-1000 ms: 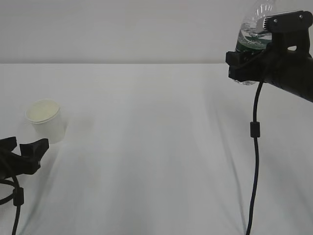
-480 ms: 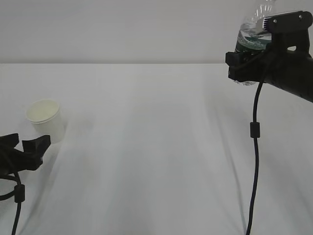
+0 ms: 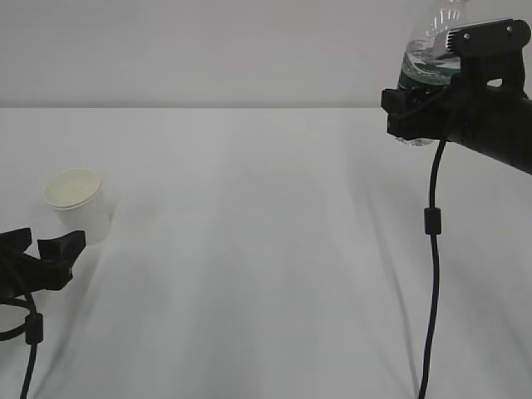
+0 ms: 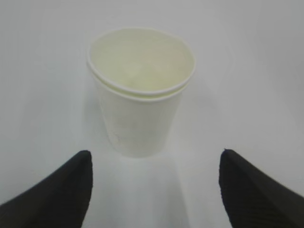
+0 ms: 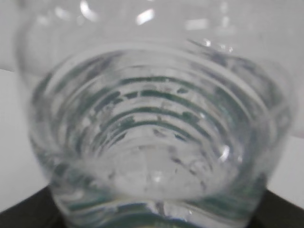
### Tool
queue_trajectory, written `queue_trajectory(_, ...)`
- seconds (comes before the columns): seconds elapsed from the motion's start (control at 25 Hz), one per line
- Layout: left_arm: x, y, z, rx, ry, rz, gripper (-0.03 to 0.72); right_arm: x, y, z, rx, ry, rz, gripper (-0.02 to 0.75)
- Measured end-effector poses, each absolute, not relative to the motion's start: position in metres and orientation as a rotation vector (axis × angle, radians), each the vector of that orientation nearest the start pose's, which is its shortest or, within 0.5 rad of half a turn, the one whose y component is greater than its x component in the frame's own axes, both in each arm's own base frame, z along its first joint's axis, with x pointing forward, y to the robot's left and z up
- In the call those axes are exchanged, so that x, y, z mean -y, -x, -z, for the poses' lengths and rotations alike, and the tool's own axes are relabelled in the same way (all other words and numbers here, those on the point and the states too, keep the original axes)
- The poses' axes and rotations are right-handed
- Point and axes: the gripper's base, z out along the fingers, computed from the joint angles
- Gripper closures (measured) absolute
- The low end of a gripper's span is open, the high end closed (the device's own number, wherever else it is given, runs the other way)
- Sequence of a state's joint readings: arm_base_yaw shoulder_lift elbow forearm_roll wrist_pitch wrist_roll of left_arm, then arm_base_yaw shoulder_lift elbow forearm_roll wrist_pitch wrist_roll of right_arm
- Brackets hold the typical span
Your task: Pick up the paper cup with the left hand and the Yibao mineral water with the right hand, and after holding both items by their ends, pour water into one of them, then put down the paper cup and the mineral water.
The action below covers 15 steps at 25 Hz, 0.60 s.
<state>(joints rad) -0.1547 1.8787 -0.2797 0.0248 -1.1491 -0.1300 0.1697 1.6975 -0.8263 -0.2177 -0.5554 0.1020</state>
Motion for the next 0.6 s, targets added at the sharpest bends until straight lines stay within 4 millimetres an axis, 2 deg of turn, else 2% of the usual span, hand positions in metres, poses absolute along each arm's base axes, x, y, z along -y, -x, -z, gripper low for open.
queue_trajectory(0.36, 0.039, -0.241, -0.088, -1.979, -0.046, 0.199, 0.095, -0.07, -0.348, -0.215, -1.786, 0.305, -0.168, 0.274)
queue_trajectory(0.6, 0.042, -0.255, -0.088, -1.952, -0.046, 0.201, 0.095, -0.07, -0.348, -0.215, -1.786, 0.307, -0.168, 0.274)
